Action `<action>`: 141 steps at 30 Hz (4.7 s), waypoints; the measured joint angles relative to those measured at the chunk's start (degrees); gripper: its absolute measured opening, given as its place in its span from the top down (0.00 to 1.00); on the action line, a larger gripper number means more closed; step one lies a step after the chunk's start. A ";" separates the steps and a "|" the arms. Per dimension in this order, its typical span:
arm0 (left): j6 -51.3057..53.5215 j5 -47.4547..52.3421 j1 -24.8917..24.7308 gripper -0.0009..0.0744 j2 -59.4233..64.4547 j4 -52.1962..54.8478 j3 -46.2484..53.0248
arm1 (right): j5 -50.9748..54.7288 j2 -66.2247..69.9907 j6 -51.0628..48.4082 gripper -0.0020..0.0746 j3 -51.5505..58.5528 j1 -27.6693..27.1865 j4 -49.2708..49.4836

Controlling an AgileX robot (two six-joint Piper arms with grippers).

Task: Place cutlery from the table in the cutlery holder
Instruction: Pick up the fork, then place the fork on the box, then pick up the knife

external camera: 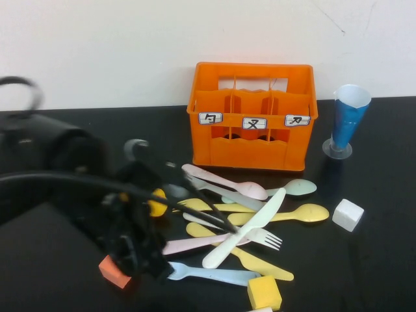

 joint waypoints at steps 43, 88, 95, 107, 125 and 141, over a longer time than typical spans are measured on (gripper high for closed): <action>55.16 -10.57 -4.45 0.85 18.71 -11.57 -3.48 | 0.04 0.00 0.00 0.98 0.00 0.00 0.00; -23.35 -105.69 0.96 0.85 20.82 5.96 -3.63 | 0.04 0.00 0.00 0.98 0.00 0.00 0.00; -24.39 -105.82 0.84 0.85 30.15 9.22 -11.42 | 0.04 0.00 0.00 0.98 0.00 0.00 0.00; -26.01 -94.07 0.42 0.60 32.95 10.44 -14.10 | 0.04 0.00 0.00 0.98 0.00 0.00 0.00; -30.26 -31.64 -4.36 0.88 8.62 14.23 -14.59 | 0.13 0.00 0.00 0.98 -0.10 0.00 0.00; -6.21 -11.86 -8.41 0.50 22.88 -5.09 -18.91 | 0.13 0.00 0.00 0.98 -0.10 -0.03 0.00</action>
